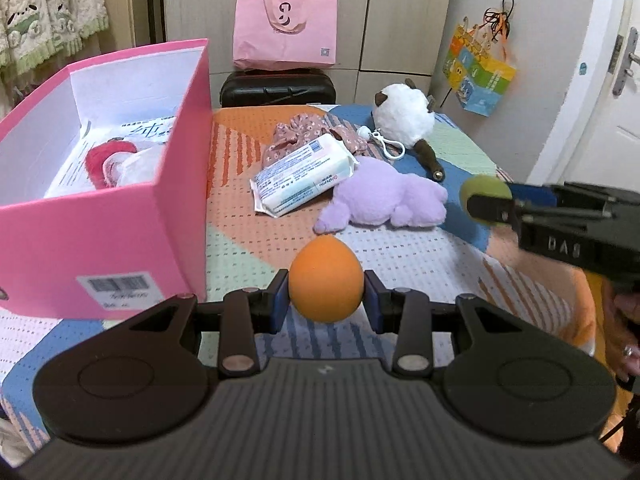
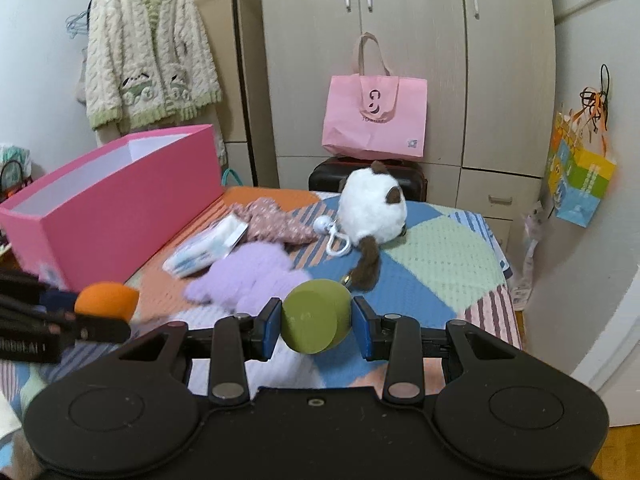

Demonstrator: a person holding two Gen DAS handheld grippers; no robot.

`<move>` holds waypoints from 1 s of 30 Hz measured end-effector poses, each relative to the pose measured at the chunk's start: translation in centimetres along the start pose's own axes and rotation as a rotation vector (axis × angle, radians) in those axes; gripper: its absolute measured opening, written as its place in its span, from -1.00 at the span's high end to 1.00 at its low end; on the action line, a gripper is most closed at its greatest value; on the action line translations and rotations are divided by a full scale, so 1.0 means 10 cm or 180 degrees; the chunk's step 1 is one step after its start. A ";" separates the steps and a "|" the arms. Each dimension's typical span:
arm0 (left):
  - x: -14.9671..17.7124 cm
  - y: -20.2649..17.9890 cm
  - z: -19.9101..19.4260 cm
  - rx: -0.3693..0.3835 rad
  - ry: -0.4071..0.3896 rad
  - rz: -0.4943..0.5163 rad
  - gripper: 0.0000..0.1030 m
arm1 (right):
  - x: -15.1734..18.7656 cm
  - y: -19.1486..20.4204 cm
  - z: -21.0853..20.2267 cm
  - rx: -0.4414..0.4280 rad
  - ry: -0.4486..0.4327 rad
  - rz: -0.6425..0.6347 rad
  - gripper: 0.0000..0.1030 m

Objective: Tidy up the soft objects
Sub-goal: 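Carry the orange sponge and olive-green ball together over the pink shoebox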

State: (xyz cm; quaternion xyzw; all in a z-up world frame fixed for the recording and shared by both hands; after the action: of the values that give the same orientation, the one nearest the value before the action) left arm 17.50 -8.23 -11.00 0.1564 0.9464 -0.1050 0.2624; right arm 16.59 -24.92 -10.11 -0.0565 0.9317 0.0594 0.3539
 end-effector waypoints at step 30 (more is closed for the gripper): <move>0.33 0.72 -0.74 0.0512 0.0582 0.0058 0.28 | -0.08 1.21 -0.46 -0.1622 0.0680 -0.0627 0.17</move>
State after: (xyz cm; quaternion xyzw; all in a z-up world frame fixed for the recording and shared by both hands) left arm 13.89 1.29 -7.33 0.1945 0.9534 -0.1635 0.1625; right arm 12.35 -13.63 -5.28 -0.2397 0.9088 0.2506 0.2322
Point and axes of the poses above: each gripper's, at about its wrist camera, not at the fingertips, and z roughly the way its jaws point, y to its left, x to its underside, the point moved 6 cm from there along z, roughly the way its jaws point, and after that the axes turned 15 degrees about y, right-handed, at the moved point
